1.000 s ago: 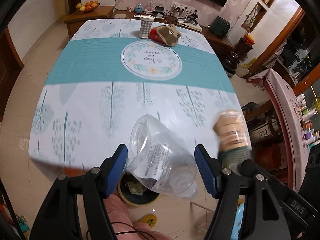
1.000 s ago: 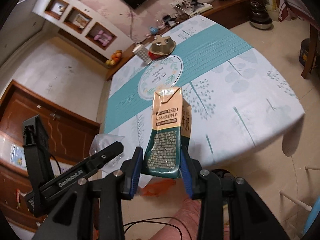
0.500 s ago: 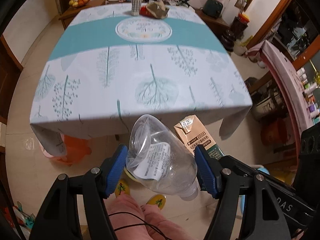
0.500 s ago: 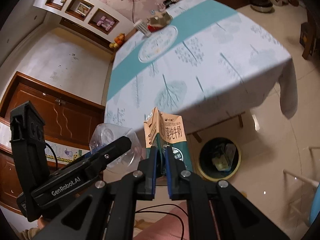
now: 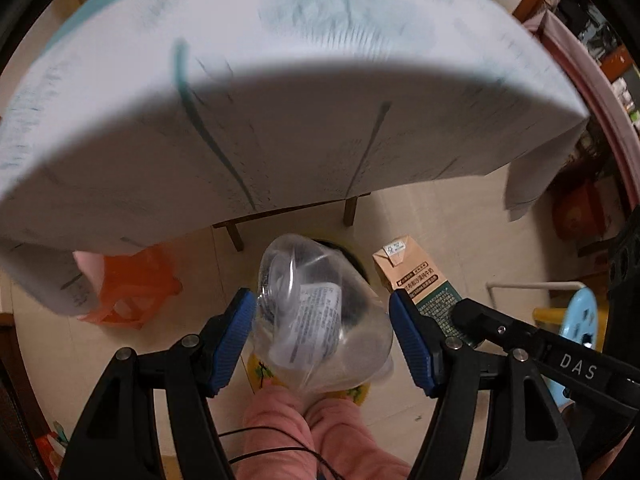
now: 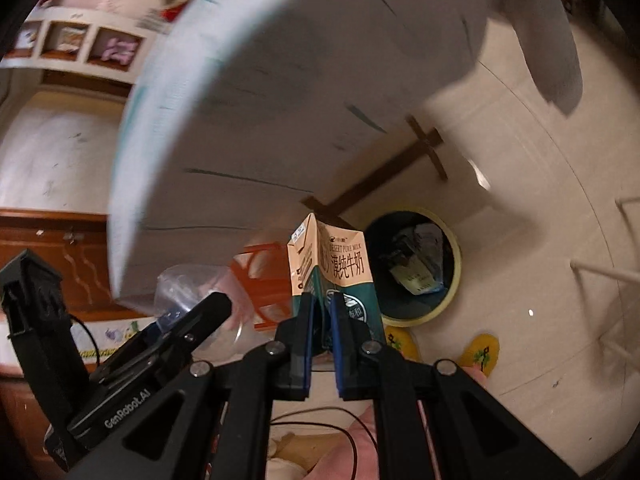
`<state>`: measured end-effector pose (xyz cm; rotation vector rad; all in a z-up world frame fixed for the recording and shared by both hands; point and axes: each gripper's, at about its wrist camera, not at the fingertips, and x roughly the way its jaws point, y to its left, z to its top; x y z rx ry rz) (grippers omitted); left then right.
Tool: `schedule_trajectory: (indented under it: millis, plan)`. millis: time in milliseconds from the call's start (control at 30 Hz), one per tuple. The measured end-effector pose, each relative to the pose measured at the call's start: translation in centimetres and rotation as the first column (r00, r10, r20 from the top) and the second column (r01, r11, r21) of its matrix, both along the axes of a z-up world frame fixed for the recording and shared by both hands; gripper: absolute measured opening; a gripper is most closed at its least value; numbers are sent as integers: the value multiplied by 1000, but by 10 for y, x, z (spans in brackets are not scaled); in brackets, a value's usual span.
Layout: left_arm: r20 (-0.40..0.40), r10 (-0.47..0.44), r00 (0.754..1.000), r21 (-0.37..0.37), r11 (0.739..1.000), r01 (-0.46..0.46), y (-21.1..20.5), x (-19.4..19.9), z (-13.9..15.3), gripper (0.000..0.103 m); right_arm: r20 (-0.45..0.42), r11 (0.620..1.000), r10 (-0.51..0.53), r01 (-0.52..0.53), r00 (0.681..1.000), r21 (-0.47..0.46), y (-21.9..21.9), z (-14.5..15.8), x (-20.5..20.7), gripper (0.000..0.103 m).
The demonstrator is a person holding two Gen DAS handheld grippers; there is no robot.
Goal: Collect trash
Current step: 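Carry the milk carton and plastic bottle down over the black trash bin, then open both tools to drop the carton and bottle into the bin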
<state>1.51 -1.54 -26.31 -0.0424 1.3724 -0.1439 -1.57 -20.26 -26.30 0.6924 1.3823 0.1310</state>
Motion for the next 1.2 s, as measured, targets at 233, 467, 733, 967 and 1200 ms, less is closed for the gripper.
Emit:
schedule_trajectory:
  millis: [233, 467, 733, 967, 1200]
  plan:
    - [3, -47, 999, 33, 998, 47, 1, 10, -72, 66, -58, 999, -34, 33, 998, -20, 0, -83, 10, 8]
    - [-49, -63, 997, 59, 996, 66, 3, 6, -129, 68, -102, 998, -53, 50, 993, -27, 2, -155, 17, 10]
    - [-37, -48, 998, 76, 996, 51, 6, 2, -141, 86, -114, 997, -36, 28, 993, -73, 11, -177, 13, 16]
    - [9, -38, 999, 86, 996, 37, 5, 6, -123, 98, -88, 993, 22, -31, 996, -112, 19, -172, 12, 17]
    - [55, -24, 998, 78, 997, 20, 6, 10, -79, 100, -68, 991, 33, -41, 997, -130, 19, -147, 17, 35]
